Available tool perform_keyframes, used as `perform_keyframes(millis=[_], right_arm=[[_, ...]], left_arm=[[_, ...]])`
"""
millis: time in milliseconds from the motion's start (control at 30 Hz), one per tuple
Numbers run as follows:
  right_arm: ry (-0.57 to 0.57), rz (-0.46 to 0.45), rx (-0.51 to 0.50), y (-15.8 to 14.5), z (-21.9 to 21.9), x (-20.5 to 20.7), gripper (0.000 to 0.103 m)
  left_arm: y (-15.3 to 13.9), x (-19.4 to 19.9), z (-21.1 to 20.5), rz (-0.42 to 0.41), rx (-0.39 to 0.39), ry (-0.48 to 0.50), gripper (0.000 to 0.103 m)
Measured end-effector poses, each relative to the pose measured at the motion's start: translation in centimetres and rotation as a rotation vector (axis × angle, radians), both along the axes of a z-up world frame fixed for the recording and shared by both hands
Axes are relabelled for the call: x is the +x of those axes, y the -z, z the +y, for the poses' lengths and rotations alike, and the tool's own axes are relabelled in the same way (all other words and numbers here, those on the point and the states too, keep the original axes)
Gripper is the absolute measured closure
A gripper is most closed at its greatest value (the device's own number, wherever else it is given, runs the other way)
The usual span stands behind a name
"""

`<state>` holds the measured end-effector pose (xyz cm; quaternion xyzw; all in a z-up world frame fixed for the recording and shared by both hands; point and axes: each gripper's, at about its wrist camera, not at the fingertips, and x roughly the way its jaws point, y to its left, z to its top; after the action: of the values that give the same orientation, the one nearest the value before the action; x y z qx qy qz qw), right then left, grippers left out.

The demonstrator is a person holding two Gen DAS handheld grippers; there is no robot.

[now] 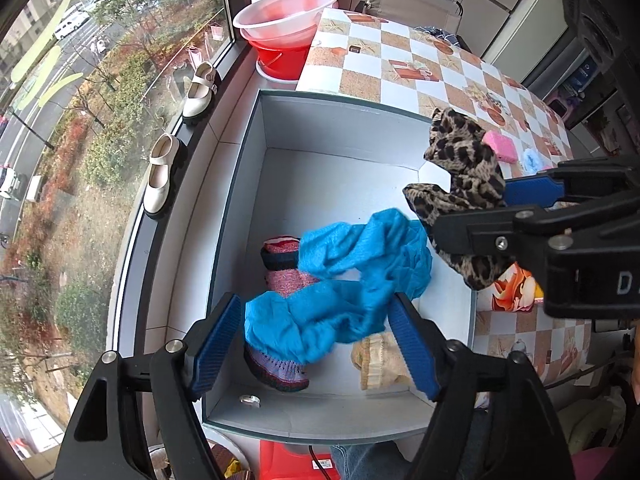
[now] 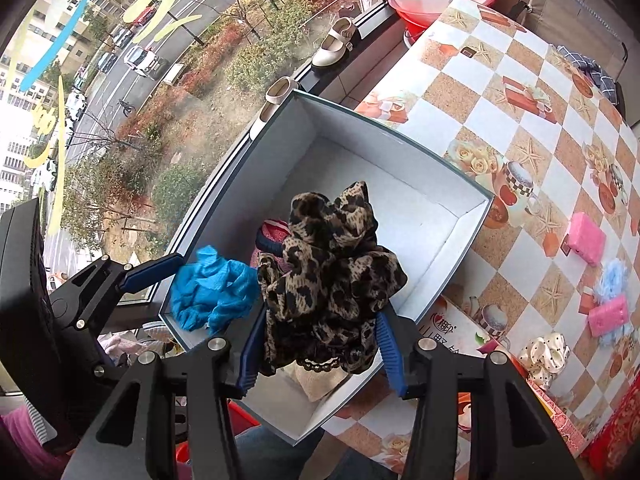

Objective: Organize soft objects
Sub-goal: 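Open both tools to release the glove and leopard-print cloth in the box, then move both tools back toward the remaining soft items on the table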

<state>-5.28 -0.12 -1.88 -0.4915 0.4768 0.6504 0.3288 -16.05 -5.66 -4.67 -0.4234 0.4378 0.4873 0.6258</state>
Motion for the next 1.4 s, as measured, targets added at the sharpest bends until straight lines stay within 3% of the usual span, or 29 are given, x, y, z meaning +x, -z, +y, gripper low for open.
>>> perform_keyframes(millis=[67,167,233,400,533,733,900,1033,1167,1300,1400], right_arm=[[0.004,0.0,0.006,-0.1,0.0,0.1,0.028],[0.022,0.004,-0.005,-0.2,0.2,0.3,0.023],[0.044,0.01,-0.018,-0.1,0.4,0.7,0.0],[0.114,0.022,-0.067,-0.1,0.8,2.6,0.0],[0.199,0.054,-0.096,-1.3,0.9,6.0,0.0],[0.357,0.098,-0.108,-4.4,0.3,13.6,0.0],[0.498,0.081,-0.086,-5.9,0.1,21.6,0.0],[0.635,0.018,-0.105,-4.0,0.0,28.8,0.0],[0.776,-0.01,-0.181,0.5,-0.9,35.1,0.0],[0.883,-0.073,-0.229,5.4,-1.2,39.3,0.0],[0.94,-0.064,-0.23,8.3,-0.3,40.9,0.0]], left_arm=[[0.4,0.0,0.2,0.004,-0.023,-0.007,0.024],[1.1,-0.1,0.5,0.024,-0.064,-0.023,0.024],[1.7,-0.2,0.7,0.033,-0.097,-0.036,0.022],[2.6,-0.5,1.2,-0.002,-0.169,-0.056,0.021],[1.8,0.3,1.6,-0.037,-0.184,-0.023,0.021],[-0.6,4.4,3.1,-0.067,-0.167,0.093,0.021],[-1.7,8.9,4.2,-0.06,-0.153,0.192,0.021],[-1.8,12.2,5.0,-0.054,-0.17,0.24,0.021],[-1.6,14.8,5.6,-0.031,-0.189,0.259,0.021],[-1.2,16.8,6.1,-0.006,-0.215,0.259,0.021],[-0.8,18.2,6.7,0.025,-0.23,0.252,0.021]])
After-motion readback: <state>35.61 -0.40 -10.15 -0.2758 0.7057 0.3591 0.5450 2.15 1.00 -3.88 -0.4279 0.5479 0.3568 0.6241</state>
